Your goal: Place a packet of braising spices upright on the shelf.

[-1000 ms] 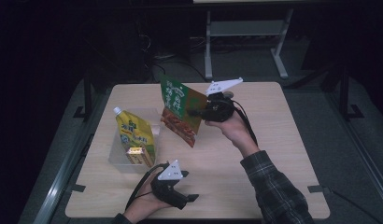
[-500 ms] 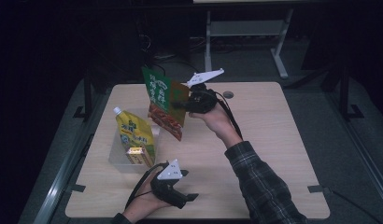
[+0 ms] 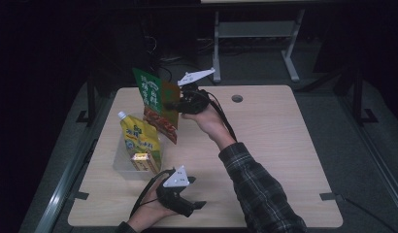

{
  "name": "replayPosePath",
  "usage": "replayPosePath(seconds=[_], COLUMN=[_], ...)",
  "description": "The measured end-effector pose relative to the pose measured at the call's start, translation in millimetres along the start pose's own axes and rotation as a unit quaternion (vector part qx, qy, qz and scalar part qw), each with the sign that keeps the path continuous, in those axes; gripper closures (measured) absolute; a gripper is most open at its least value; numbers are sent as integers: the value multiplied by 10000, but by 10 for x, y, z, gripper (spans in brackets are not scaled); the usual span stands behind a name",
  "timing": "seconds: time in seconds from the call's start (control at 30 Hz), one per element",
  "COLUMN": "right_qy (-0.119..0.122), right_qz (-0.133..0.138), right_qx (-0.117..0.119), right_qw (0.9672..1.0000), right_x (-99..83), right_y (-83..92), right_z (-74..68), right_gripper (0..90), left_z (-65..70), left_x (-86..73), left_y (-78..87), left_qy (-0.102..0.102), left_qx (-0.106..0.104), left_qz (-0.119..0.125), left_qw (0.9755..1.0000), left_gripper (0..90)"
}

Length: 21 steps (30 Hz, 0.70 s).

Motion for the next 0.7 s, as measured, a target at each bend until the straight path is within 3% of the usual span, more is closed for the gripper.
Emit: replayPosePath(seconds=[0.37,0.7], right_qy=[-27,-127], right_qz=[-14,-31], right_qx=[-22,-115], right_qw=[10000,9998], right_x=[85,45], right_y=[-259,-492], right_z=[-39,4], right_gripper=[900,900], left_z=[3,-5], left_x=[-5,0], left_y=[-3,1], left_qy=[-65,-114], left_qx=[9,21], left_qz=[-42,-59], left_qw=[10000,9999], left_gripper=[148,148])
Point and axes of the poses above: each handheld gripper's, and its own axes: y roughly backward along the jaws, x roughly out of its top, z roughly to its right, the point moved 8 cm from there along -y, roughly forward along the jaws, and after that the axes turned 3 degrees about -x, right-handed, at the moved point
